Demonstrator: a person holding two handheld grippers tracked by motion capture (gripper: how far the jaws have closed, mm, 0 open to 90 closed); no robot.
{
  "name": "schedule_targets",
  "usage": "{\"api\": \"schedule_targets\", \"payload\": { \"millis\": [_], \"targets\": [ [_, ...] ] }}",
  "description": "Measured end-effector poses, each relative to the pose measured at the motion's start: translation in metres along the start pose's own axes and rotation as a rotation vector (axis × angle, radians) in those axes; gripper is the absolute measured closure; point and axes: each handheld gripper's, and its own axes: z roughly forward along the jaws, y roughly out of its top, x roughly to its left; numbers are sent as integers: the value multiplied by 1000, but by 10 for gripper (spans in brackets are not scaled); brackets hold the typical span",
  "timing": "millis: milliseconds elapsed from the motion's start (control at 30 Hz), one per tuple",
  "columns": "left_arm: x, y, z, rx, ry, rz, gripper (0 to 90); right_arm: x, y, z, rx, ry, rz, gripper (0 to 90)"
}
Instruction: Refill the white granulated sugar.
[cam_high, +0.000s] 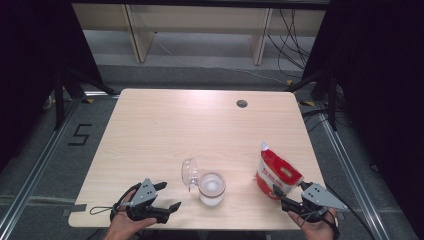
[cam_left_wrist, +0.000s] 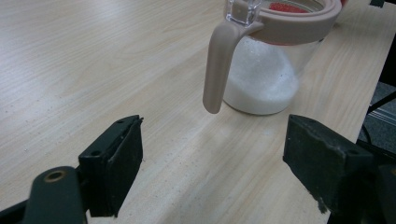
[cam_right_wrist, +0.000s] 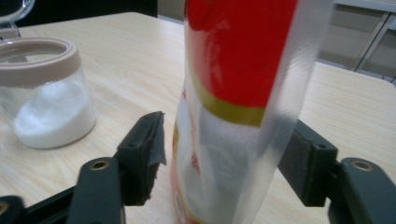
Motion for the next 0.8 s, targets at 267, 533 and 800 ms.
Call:
{"api": "schedule_targets", "payload": {
  "millis": [267,533,800],
  "targets": [
    [4,0,0,14,13,-1,194,3,-2,-6,32,-25,0,339],
    [3,0,2,-14,2,-32,195,4,-9,-13,66,-23,-13,306],
    [4,2,-3,-15,7,-20,198,8,-14,-23,98,-17,15,290]
  ]
}}
